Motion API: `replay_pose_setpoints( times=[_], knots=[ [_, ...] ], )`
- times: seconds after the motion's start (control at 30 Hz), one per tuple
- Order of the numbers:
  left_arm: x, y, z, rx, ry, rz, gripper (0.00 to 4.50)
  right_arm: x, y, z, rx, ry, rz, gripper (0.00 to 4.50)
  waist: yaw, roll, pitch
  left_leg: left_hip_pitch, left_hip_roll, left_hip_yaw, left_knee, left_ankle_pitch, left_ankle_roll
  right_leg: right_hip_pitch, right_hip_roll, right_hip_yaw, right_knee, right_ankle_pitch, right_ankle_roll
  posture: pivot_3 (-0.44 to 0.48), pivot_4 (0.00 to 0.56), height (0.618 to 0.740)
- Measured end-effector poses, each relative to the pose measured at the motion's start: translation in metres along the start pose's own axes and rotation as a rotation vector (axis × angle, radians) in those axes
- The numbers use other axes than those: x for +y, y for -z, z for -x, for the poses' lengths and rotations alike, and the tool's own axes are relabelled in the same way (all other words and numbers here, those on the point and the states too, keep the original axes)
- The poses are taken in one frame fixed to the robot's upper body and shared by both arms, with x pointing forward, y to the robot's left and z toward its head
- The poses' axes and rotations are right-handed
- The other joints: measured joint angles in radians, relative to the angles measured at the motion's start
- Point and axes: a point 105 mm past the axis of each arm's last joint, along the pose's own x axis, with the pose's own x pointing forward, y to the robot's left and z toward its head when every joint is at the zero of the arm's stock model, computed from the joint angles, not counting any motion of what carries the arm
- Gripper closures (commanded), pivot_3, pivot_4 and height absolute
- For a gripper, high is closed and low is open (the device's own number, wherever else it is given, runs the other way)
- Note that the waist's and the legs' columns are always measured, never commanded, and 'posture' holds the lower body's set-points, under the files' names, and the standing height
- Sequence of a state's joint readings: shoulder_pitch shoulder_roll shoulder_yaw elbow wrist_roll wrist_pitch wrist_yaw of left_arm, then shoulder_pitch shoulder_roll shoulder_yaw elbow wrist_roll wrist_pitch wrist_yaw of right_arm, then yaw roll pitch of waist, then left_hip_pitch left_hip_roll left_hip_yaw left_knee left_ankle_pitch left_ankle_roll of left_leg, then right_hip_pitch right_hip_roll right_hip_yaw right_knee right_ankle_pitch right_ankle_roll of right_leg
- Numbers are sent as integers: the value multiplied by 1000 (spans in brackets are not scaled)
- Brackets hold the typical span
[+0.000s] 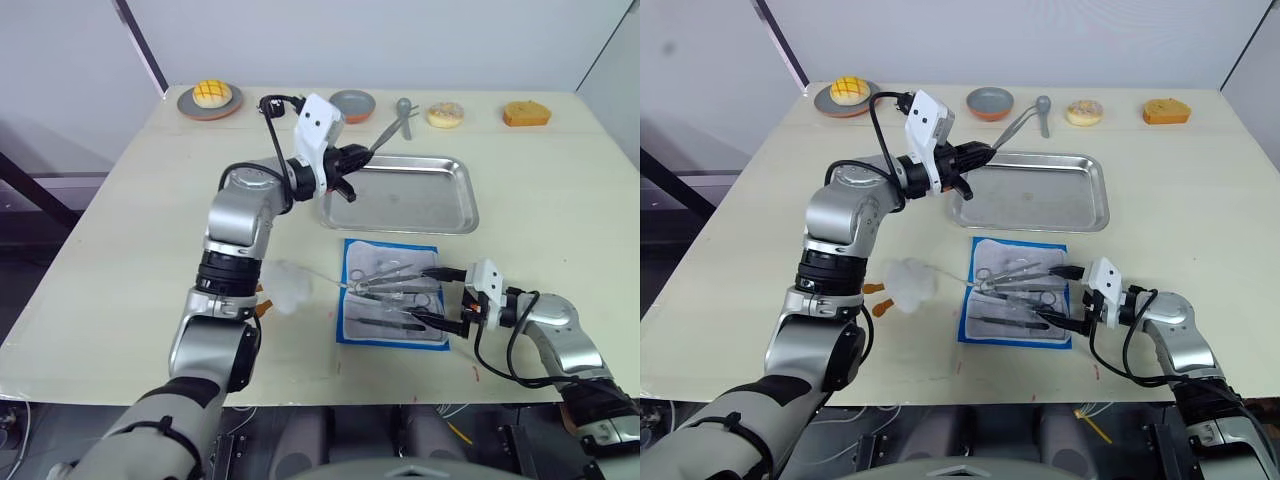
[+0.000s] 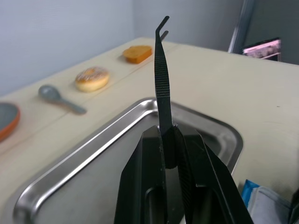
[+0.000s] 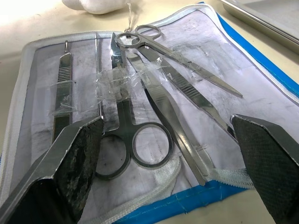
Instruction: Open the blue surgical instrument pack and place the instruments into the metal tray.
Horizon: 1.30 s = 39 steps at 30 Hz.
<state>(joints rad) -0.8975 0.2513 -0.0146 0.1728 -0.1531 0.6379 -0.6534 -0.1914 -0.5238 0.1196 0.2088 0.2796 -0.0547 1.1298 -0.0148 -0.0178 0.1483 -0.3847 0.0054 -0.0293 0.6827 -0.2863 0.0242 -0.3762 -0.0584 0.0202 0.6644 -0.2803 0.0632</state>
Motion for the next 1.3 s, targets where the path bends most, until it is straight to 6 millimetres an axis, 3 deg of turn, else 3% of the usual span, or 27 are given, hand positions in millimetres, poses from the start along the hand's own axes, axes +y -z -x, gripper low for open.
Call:
replay_pose_setpoints(
  times=[0.13,0.27,0.53,0.7,0.93,1.27,1.3],
  knots=[
    [2,0,-15,-61,-179,55,4441,0,0,0,0,0,0,0,1,-1,-1,0,0,0,0,0,0,0,0,1,0,0,0,0,150,740],
    [14,14,-19,-18,-338,64,4441,0,0,-1,-2,1,-2,0,0,-1,-1,1,0,0,-1,0,0,0,0,2,0,0,0,0,150,740],
    [16,64,-29,147,-479,157,4441,0,0,-1,-3,3,-2,0,1,-1,-1,1,-1,0,-2,0,-1,0,0,2,0,0,0,0,150,740],
    [7,94,-35,250,-506,230,4441,1,0,-1,-7,7,-2,0,0,-1,-1,1,-1,0,-2,0,-1,0,0,2,0,0,0,0,150,740],
    [10,108,-33,308,-555,267,4441,0,0,-2,-12,16,0,0,-1,-1,-1,1,-1,0,-2,0,-1,0,0,2,0,0,0,0,150,740],
    [20,109,-31,337,-596,266,4441,1,0,-3,-18,21,-1,0,0,-1,-1,2,-1,0,-3,0,-1,0,-1,2,0,0,0,0,150,740],
    [20,109,-31,337,-596,266,3815,1,0,-3,-18,21,-1,0,0,-1,-1,2,-1,0,-3,0,-1,0,-1,2,0,0,0,0,150,740]
  ],
)
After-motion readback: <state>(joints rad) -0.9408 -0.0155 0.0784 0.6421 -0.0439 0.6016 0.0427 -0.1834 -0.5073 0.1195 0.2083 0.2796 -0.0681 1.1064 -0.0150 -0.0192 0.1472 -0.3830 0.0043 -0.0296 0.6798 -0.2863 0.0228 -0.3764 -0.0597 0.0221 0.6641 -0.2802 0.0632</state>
